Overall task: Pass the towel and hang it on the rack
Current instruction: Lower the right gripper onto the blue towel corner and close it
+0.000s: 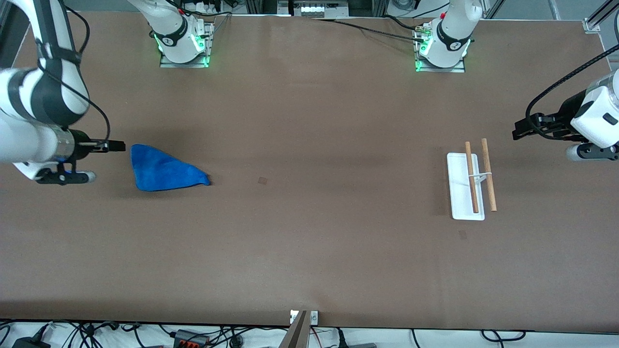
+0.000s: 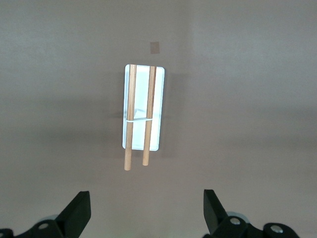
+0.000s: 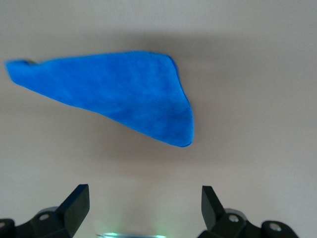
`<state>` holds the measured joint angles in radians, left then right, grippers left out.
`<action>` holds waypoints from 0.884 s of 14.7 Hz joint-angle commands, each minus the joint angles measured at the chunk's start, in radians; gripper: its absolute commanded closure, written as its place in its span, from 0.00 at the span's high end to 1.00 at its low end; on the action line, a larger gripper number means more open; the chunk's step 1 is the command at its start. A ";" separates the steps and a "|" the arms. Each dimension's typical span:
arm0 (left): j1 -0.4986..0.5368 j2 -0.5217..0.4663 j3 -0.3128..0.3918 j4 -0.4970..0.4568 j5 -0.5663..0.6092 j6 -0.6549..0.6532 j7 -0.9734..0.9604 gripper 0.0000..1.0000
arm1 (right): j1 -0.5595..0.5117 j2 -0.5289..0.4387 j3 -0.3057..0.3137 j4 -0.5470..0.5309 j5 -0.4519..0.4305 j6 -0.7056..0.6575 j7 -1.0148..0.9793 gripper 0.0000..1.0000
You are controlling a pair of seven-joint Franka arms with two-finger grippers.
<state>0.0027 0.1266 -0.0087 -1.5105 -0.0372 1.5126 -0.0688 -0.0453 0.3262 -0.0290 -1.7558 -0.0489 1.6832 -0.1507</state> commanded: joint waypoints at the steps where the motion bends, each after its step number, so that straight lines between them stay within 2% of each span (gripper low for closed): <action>1: 0.005 -0.001 -0.008 0.007 0.013 -0.002 0.000 1.00 | -0.040 0.066 0.004 0.004 -0.028 0.001 -0.163 1.00; 5: 0.005 -0.001 -0.008 0.009 0.011 -0.002 0.007 1.00 | -0.082 0.184 0.004 0.004 -0.028 0.007 -0.292 1.00; 8: 0.006 0.001 -0.008 0.009 0.010 -0.002 0.009 1.00 | -0.087 0.241 0.003 0.004 -0.034 0.015 -0.299 1.00; 13: 0.005 -0.001 -0.008 0.009 0.010 -0.002 0.009 1.00 | -0.076 0.275 0.003 -0.013 -0.066 0.036 -0.290 1.00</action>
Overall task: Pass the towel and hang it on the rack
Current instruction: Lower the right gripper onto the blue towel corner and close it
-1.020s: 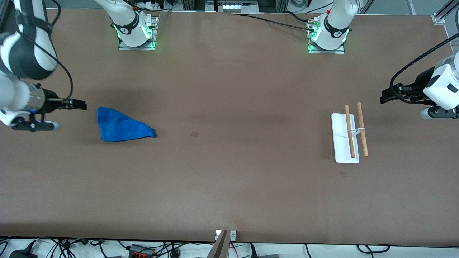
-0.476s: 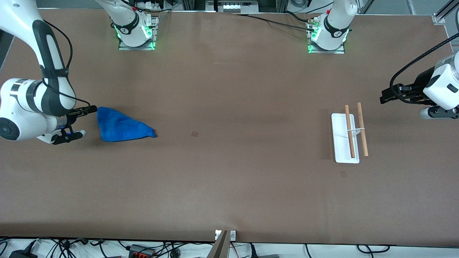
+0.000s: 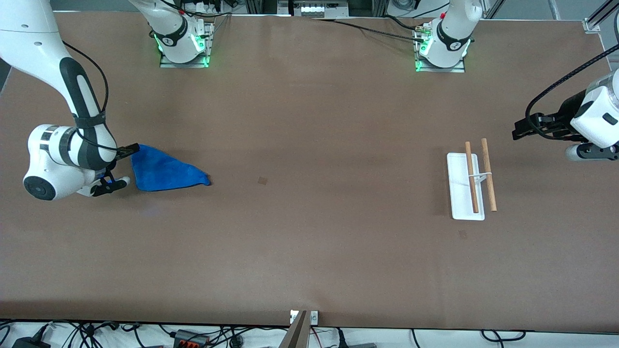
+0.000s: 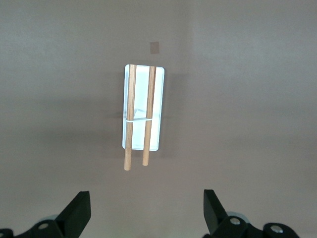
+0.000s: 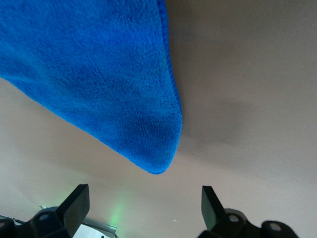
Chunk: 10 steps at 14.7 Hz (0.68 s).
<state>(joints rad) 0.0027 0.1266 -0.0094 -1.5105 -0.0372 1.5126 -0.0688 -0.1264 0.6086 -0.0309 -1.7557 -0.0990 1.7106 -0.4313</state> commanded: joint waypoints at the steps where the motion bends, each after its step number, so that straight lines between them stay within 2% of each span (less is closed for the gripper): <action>1: 0.005 -0.001 -0.007 0.009 0.010 -0.002 0.009 1.00 | 0.011 -0.010 0.005 -0.024 -0.030 0.010 -0.003 1.00; 5: 0.005 -0.001 -0.007 0.009 0.008 -0.002 0.009 1.00 | 0.040 -0.024 0.005 -0.070 -0.082 0.061 -0.003 1.00; 10: 0.007 -0.001 -0.007 0.009 0.008 -0.002 0.009 1.00 | 0.040 -0.056 0.006 -0.143 -0.085 0.118 -0.003 1.00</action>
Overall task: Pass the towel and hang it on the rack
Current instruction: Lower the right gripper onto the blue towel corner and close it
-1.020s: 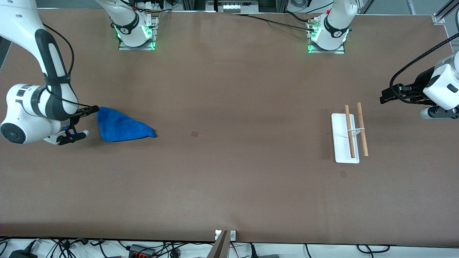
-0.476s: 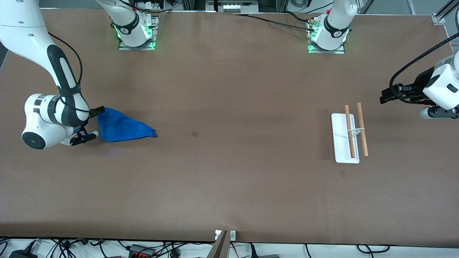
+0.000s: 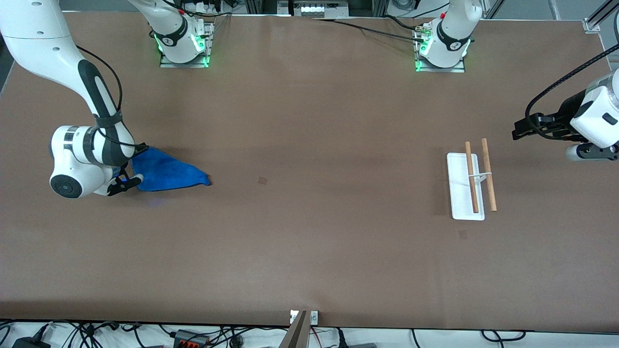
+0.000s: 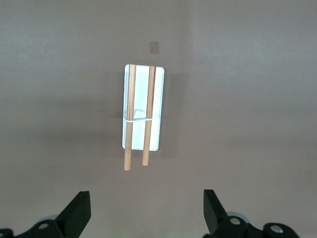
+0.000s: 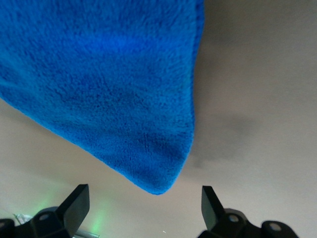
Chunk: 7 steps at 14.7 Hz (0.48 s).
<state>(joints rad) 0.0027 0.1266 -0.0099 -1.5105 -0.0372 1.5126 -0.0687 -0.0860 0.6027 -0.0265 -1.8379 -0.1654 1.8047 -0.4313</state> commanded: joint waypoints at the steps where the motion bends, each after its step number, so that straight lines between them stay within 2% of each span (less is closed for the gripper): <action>1: 0.007 0.001 -0.007 0.009 0.008 -0.002 0.009 1.00 | 0.000 -0.049 0.002 -0.067 -0.019 0.042 -0.007 1.00; 7: 0.007 0.001 -0.005 0.007 0.008 -0.002 0.009 1.00 | -0.001 -0.043 0.002 -0.087 -0.020 0.100 -0.018 1.00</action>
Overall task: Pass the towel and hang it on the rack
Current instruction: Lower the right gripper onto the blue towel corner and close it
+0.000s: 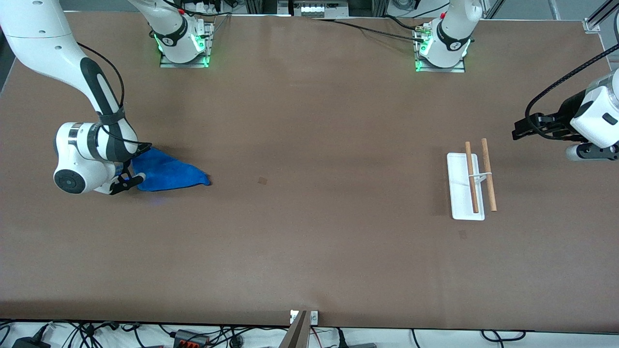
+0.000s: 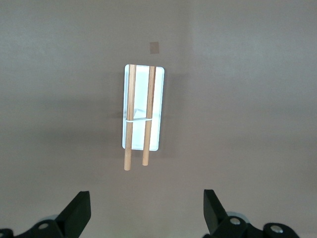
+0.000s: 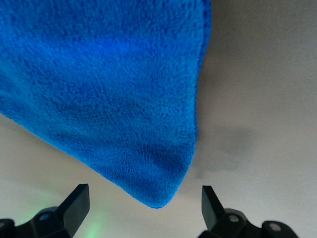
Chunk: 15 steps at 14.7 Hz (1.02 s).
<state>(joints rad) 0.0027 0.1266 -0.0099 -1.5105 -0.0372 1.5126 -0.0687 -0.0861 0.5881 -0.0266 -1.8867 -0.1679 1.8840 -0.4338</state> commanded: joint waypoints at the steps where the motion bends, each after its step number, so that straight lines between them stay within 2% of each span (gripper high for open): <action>1: 0.007 0.001 -0.005 0.009 0.008 -0.002 0.009 1.00 | -0.003 -0.028 0.002 -0.041 -0.018 0.026 -0.016 0.99; 4: 0.007 0.001 -0.005 0.009 0.008 -0.002 0.009 1.00 | -0.003 -0.028 0.002 -0.068 -0.018 0.052 -0.014 0.91; 7: 0.007 -0.001 -0.005 0.009 0.006 -0.002 0.009 1.00 | -0.004 -0.028 0.002 -0.077 -0.018 0.061 -0.014 0.77; 12: 0.007 -0.001 -0.005 0.009 0.006 -0.002 0.009 1.00 | -0.007 -0.027 0.002 -0.077 -0.018 0.069 -0.016 0.40; 14: 0.007 0.001 -0.005 0.009 0.006 -0.002 0.009 1.00 | -0.009 -0.025 0.004 -0.075 -0.016 0.069 -0.017 0.21; 15: 0.007 -0.001 -0.005 0.009 0.006 -0.002 0.009 1.00 | -0.010 -0.027 0.004 -0.075 -0.016 0.069 -0.016 0.07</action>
<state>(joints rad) 0.0027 0.1266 -0.0099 -1.5105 -0.0372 1.5126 -0.0687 -0.0882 0.5835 -0.0277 -1.9334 -0.1732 1.9354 -0.4354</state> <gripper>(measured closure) 0.000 0.639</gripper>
